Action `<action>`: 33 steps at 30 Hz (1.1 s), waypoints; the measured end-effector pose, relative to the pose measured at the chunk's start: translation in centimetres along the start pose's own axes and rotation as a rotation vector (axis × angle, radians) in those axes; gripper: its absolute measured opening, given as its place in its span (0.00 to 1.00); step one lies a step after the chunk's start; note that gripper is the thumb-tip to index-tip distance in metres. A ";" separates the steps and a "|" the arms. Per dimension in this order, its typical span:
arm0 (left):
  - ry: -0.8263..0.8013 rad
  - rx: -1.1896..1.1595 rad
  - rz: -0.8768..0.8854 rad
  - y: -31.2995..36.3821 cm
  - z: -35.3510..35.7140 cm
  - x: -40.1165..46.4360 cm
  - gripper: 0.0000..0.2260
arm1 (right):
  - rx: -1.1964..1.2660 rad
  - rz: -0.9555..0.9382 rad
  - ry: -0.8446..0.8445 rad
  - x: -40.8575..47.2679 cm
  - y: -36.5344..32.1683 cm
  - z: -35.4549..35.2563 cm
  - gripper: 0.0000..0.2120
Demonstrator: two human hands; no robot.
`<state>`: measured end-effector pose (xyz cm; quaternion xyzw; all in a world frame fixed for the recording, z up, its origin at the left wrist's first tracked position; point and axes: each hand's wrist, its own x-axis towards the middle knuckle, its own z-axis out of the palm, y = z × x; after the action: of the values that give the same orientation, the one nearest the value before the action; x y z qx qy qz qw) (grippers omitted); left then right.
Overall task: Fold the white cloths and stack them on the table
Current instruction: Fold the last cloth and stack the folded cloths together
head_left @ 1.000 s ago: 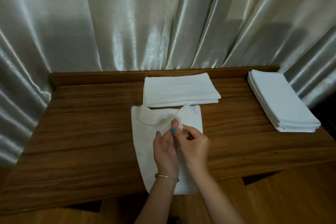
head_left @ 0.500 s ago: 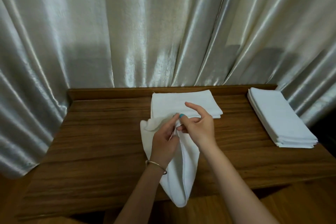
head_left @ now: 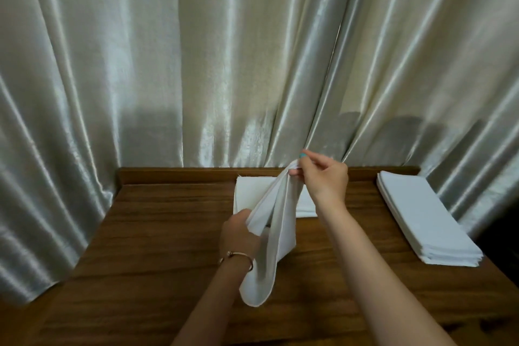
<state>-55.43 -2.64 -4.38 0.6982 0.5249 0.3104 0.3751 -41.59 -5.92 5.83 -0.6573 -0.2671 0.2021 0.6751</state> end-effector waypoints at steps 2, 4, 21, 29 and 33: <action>0.016 0.098 -0.022 -0.6 -0.6 0.8 0.13 | 0.041 0.009 0.057 1.4 -0.7 -0.7 0.11; 0.029 0.179 -0.070 -1.1 -1.5 1.5 0.15 | 0.109 0.025 0.109 2.7 -1.5 -1.6 0.12; -0.054 -0.237 -0.467 8.0 -8.7 10.9 0.07 | -0.056 0.272 0.181 12.5 -2.7 -9.0 0.08; 0.072 -0.323 -0.362 11.1 -8.2 12.5 0.08 | 0.014 0.262 0.145 15.4 -3.5 -10.0 0.04; -0.061 -0.414 -0.403 11.1 -9.5 12.9 0.04 | 0.039 0.259 0.127 15.7 -4.2 -10.4 0.02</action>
<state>-54.39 9.78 10.57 0.4976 0.5670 0.3089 0.5791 -23.23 -4.44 11.55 -0.6847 -0.1327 0.2506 0.6714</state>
